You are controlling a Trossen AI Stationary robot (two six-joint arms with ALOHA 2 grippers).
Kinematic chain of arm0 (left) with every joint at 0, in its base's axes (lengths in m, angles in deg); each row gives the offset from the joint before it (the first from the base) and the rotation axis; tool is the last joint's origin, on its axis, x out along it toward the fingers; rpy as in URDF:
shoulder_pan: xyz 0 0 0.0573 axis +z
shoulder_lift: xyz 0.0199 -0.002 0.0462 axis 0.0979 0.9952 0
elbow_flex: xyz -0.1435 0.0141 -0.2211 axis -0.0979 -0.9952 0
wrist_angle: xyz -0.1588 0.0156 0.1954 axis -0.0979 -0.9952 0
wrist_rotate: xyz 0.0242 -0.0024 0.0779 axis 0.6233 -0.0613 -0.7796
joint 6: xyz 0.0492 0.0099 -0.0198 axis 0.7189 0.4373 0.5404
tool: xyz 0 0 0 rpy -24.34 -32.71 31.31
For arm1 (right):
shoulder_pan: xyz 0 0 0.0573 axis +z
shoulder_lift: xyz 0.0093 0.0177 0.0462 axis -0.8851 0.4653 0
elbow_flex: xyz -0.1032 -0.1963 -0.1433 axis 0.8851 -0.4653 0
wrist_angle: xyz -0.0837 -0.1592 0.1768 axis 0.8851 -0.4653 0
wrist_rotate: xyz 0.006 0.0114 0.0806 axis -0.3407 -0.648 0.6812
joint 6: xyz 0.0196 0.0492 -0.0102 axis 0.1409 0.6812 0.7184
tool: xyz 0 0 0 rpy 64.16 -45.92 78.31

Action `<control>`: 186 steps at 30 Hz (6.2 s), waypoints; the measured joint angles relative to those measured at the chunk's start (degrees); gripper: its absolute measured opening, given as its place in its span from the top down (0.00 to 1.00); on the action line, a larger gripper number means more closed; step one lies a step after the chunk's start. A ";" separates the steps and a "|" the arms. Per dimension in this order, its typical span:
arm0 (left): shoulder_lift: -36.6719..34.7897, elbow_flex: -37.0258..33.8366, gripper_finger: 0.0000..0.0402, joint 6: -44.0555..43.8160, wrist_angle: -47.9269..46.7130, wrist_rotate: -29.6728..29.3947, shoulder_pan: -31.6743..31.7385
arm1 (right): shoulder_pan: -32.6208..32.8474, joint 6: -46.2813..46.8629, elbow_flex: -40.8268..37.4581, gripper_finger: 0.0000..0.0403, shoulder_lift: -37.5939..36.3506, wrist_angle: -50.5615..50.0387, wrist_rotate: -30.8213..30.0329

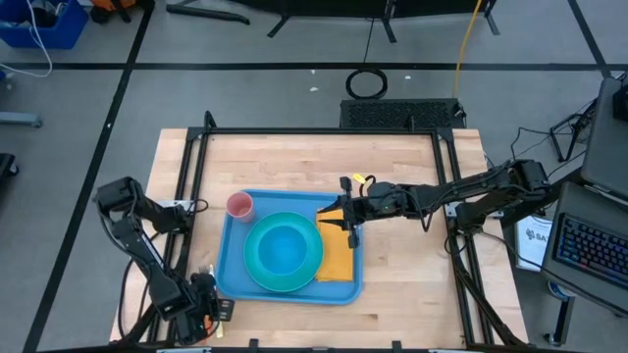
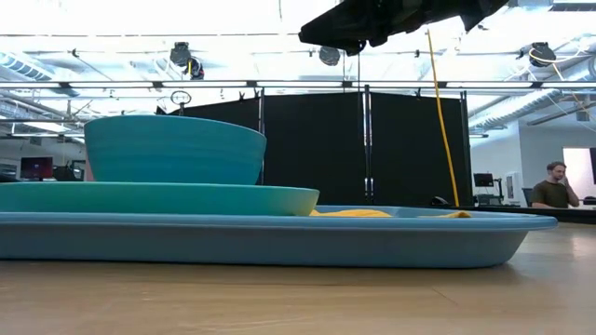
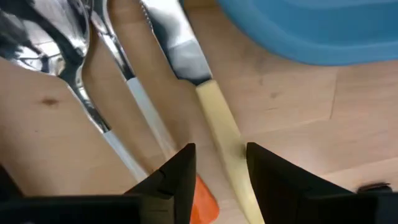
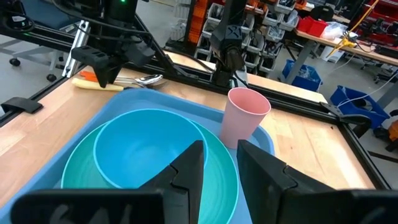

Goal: Set up tray
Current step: Put the yellow knife in the left of the yellow napkin

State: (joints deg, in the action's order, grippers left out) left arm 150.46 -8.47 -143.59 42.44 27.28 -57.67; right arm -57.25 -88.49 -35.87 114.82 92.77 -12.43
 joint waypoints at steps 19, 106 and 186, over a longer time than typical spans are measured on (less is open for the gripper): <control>3.00 0.17 0.63 1.57 1.53 0.56 1.22 | 0.02 0.02 0.00 0.78 0.00 -0.02 0.09; 1.67 6.47 0.89 2.10 -24.24 -0.44 1.08 | 0.01 0.65 0.00 0.78 0.02 -0.46 0.04; 5.88 3.82 0.76 3.05 -16.47 1.15 4.87 | -0.02 1.46 0.00 0.78 0.02 -0.86 -0.07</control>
State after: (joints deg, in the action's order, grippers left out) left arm 156.34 -4.64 -140.53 25.98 28.43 -52.80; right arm -57.27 -87.04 -35.87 114.84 91.91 -12.49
